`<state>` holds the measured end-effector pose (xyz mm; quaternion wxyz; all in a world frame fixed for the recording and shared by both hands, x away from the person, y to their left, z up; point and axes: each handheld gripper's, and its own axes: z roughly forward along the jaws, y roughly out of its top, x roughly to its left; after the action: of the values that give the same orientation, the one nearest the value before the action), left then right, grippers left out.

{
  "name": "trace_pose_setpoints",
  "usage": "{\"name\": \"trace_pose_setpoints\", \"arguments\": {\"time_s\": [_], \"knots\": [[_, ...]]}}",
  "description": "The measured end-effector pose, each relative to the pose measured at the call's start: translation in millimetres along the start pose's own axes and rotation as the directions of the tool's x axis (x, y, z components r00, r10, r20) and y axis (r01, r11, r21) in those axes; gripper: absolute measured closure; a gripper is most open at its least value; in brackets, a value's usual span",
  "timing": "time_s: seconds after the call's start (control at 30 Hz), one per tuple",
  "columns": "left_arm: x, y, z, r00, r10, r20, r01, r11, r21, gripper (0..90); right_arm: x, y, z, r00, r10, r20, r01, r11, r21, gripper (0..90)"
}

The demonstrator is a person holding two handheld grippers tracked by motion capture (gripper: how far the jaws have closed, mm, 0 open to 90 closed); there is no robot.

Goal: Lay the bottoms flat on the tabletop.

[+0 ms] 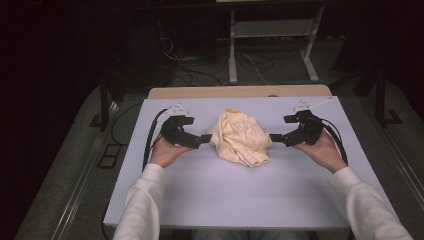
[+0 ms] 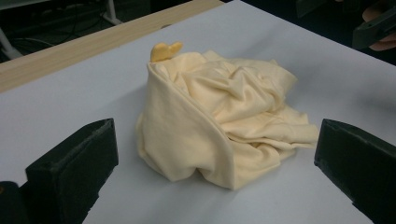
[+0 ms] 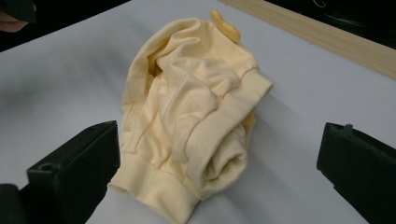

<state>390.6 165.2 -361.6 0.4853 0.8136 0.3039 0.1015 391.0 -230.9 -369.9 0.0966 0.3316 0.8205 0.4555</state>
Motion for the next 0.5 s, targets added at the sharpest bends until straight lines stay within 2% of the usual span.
{"name": "trace_pose_setpoints", "arguments": {"time_s": [0.23, 0.5], "knots": [[8.8, 4.3, 7.3, 0.9999, -0.004, -0.017, 0.004, 1.0000, 0.001, 0.0, -6.3, 2.6, 9.6, 0.9999, 0.011, 0.007, -0.011, 1.000, 0.010, 0.0], [20.9, 0.6, 19.5, 0.9984, -0.052, -0.021, 0.051, 0.9984, -0.022, 0.0, -18.1, -2.0, 24.2, 0.9992, 0.041, 0.003, -0.041, 0.999, 0.020, 0.0]]}}
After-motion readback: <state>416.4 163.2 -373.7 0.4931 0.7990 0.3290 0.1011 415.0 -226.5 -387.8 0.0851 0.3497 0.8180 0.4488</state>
